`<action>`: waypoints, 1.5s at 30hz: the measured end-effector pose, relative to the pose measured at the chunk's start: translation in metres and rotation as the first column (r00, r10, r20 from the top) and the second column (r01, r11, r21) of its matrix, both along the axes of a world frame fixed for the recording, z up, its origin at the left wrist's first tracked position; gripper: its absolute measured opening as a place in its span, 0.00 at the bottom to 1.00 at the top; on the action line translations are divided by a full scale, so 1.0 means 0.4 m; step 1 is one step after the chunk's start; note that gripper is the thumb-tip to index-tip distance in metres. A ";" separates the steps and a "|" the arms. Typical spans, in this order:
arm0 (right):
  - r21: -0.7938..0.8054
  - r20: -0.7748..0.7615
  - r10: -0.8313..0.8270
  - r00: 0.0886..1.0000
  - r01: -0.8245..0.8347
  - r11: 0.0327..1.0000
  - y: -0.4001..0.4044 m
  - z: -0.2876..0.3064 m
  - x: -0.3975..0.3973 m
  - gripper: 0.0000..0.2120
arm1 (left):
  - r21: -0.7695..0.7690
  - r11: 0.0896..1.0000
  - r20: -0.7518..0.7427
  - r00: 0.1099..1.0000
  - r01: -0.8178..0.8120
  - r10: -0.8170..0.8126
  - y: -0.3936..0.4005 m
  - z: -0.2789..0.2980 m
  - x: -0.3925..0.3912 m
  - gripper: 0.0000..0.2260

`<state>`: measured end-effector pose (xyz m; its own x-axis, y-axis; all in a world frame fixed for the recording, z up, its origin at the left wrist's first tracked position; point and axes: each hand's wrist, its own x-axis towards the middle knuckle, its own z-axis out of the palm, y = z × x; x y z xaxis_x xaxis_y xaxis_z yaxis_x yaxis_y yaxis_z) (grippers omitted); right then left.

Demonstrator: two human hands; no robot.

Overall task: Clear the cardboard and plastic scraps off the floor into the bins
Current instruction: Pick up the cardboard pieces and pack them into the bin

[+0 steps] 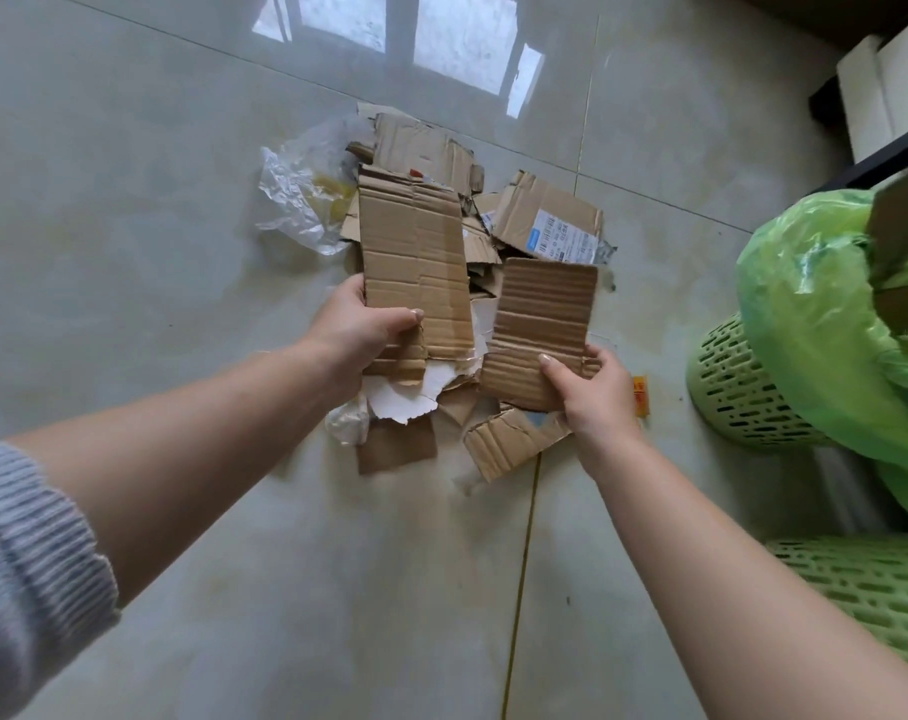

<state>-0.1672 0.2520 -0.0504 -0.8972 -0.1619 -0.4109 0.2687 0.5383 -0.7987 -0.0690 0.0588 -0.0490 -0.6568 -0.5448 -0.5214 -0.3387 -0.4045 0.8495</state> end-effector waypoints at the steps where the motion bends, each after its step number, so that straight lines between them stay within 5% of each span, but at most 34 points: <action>1: -0.083 0.031 -0.045 0.999 0.048 0.995 0.022 0.018 0.010 0.11 | 0.001 1.000 -0.006 1.000 -0.005 0.006 0.014 0.019 -0.006 0.17; 3: -0.228 0.101 -0.145 0.984 0.165 0.960 0.083 0.076 0.039 0.01 | 0.036 0.999 -0.035 0.999 0.013 -0.012 0.060 0.077 -0.025 0.14; 8: -0.356 0.019 -0.357 0.934 0.340 0.871 0.300 0.290 0.052 0.08 | 0.037 0.971 -0.205 0.953 0.237 -0.224 0.247 0.342 -0.154 0.10; 13: -0.309 -0.091 -0.505 0.858 0.458 0.834 0.524 0.532 -0.053 0.08 | -0.020 0.940 -0.222 0.915 0.340 -0.336 0.491 0.619 -0.289 0.14; 19: -0.214 -0.164 -0.538 0.827 0.503 0.837 0.675 0.651 -0.178 0.09 | -0.228 0.911 -0.162 0.909 0.345 -0.385 0.680 0.749 -0.389 0.14; 25: -0.032 -0.229 -0.429 0.874 0.434 0.900 0.620 0.592 -0.245 0.08 | -0.348 0.850 -0.065 0.894 0.395 -0.442 0.703 0.660 -0.476 0.18; 34: 0.333 -0.234 -0.371 0.899 0.433 0.838 0.530 0.474 -0.363 0.12 | -0.417 0.712 0.051 0.797 0.564 -0.602 0.672 0.470 -0.625 0.15; 39: 0.475 -0.218 -0.193 0.957 0.277 0.836 0.511 0.385 -0.405 0.12 | -0.502 0.640 0.095 0.773 0.582 -0.628 0.682 0.359 -0.671 0.16; 43: 0.566 -0.131 -0.046 0.990 0.113 0.817 0.515 0.333 -0.431 0.09 | -0.589 0.460 0.233 0.685 0.665 -0.691 0.707 0.322 -0.696 0.11; 45: 0.538 -0.105 -0.025 0.994 0.077 0.839 0.512 0.323 -0.445 0.13 | -0.573 0.461 0.247 0.679 0.678 -0.692 0.717 0.314 -0.708 0.09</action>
